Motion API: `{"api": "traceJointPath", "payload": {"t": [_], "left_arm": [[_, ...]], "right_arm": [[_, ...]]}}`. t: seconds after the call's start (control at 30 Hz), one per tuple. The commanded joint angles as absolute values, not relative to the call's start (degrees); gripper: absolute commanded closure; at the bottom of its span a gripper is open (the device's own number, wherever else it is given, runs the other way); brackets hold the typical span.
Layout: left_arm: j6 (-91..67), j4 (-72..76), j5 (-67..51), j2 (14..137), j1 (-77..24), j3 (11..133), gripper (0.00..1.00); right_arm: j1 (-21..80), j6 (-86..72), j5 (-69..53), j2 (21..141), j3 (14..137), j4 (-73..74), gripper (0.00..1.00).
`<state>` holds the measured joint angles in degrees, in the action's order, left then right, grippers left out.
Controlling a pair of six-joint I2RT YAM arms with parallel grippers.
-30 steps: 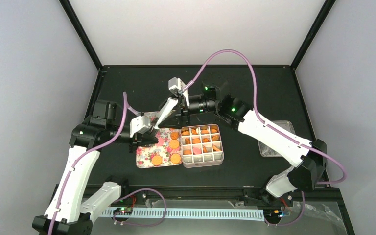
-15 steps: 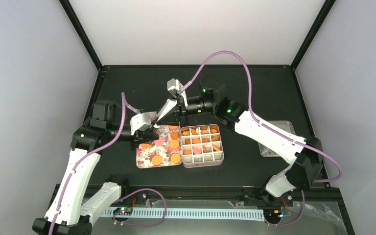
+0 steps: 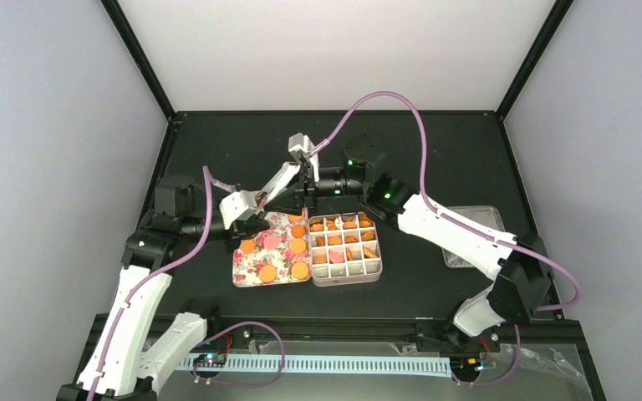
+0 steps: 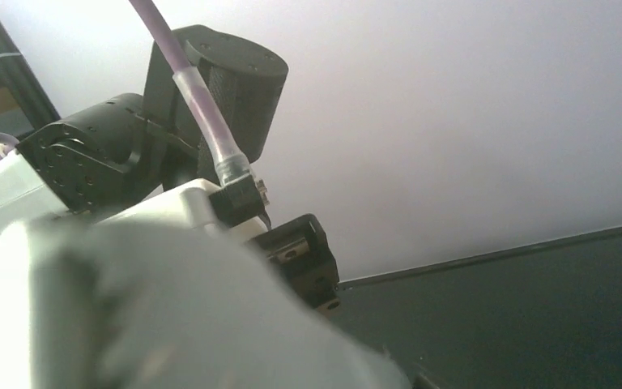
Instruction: Pack the cookies
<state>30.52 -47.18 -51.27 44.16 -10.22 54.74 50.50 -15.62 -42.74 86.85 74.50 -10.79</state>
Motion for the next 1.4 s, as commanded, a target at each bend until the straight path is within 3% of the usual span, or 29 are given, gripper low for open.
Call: {"api": "traceJointPath", "payload": {"t": [0.0,0.47,0.83,1.37], "left_arm": [[27.3,-41.0,-48.8,43.0,-10.0,54.2,0.99],[26.2,-45.2,-56.8,43.1,-10.0,55.9,0.98],[26.5,-47.2,-59.1,43.7,-10.0,57.2,0.97],[28.4,-46.8,-52.5,43.4,-10.0,56.6,0.97]], "right_arm": [[50.9,-20.0,-40.0,86.7,70.9,-18.5,0.33],[50.9,-22.8,-45.3,88.5,69.4,-30.5,0.34],[51.2,-21.2,-50.2,89.9,71.6,-26.9,0.53],[53.2,-12.5,-47.2,89.6,74.1,-17.6,0.63]]}}
